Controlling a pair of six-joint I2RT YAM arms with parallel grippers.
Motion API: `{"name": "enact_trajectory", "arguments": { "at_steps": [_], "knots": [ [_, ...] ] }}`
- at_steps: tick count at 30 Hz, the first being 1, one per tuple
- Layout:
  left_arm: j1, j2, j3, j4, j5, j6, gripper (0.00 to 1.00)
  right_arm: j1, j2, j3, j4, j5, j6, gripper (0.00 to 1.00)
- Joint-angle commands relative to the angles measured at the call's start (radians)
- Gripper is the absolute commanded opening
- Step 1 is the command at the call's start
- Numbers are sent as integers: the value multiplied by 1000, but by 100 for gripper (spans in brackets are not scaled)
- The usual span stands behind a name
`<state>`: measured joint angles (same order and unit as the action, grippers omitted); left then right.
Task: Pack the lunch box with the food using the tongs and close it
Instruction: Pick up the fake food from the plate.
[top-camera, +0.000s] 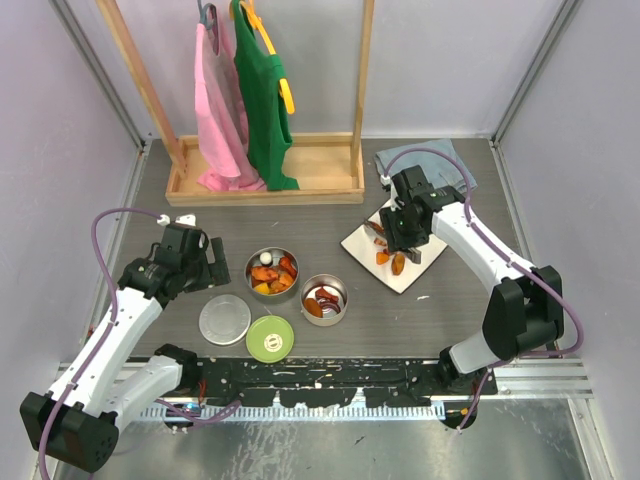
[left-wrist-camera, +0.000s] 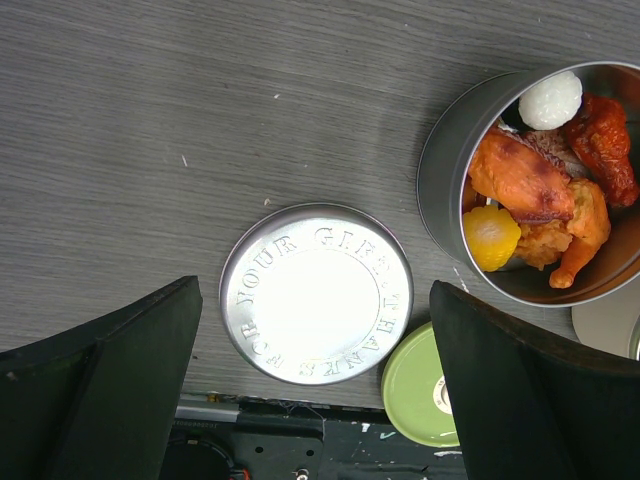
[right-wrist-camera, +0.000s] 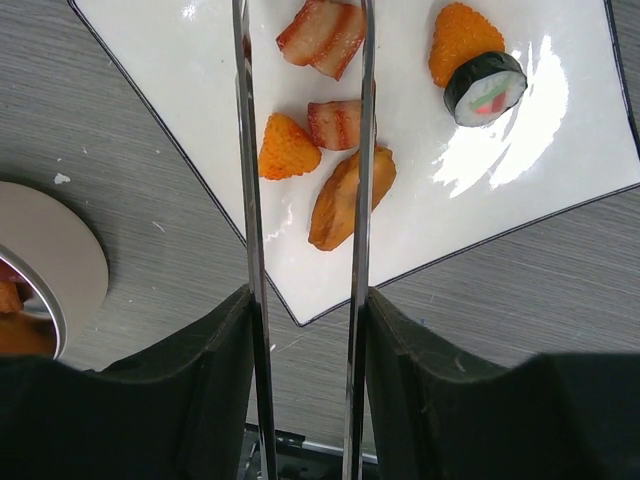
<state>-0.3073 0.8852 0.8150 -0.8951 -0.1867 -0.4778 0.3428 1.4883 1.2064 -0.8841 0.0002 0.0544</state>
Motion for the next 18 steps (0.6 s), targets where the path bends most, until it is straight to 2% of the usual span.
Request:
{"name": "enact_trajectory", "arguments": {
  "at_steps": [1,9,18],
  "knots": [
    [3,-15,14,13,-7,5,98,-5,-17,49,5,-8,-9,46],
    [2,-11,15,15,-2,7,98,-5,-48,32,-22,9,6,33],
    [3,-8,14,15,-1,7,98,-4,-138,9,-32,25,45,26]
  ]
}}
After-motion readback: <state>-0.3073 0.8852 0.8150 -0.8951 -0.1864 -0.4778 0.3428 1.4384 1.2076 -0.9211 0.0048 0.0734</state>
